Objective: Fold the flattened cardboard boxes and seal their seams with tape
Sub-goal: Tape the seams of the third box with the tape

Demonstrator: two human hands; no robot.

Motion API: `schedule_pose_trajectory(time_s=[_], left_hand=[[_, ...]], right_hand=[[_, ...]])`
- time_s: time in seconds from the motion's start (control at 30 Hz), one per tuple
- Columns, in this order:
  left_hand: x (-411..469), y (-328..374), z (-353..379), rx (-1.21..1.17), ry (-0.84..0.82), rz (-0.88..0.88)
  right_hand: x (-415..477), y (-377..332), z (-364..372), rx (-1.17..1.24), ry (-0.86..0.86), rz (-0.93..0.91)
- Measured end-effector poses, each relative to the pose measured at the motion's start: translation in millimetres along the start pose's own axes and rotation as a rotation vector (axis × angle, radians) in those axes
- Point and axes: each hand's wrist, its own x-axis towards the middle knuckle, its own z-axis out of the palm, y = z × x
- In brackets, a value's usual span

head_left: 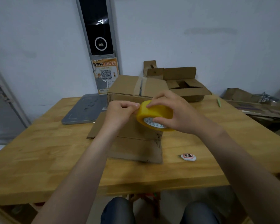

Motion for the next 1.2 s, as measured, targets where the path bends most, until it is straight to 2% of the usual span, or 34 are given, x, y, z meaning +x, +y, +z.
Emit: schedule_pose_trajectory(time_s=[0.17, 0.3, 0.37, 0.5, 0.73, 0.97, 1.2], left_hand=[[8, 24, -3, 0.076, 0.056, 0.066], [11, 37, -7, 0.110, 0.166, 0.131], [13, 37, -15, 0.127, 0.214, 0.140], [24, 30, -44, 0.107, 0.319, 0.098], [40, 23, -52, 0.171, 0.360, 0.098], [52, 10, -51, 0.233, 0.425, 0.138], [62, 5, -57, 0.241, 0.434, 0.155]], right_hand=[[2, 9, -19, -0.016, -0.033, -0.053], [3, 32, -30, -0.131, -0.169, 0.099], [-4, 44, -37, -0.154, -0.210, 0.115], [-26, 66, -55, -0.171, -0.188, 0.140], [-37, 94, -63, -0.180, -0.115, 0.139], [-19, 103, -55, -0.175, -0.145, 0.150], [-2, 116, -50, -0.280, -0.208, 0.151]])
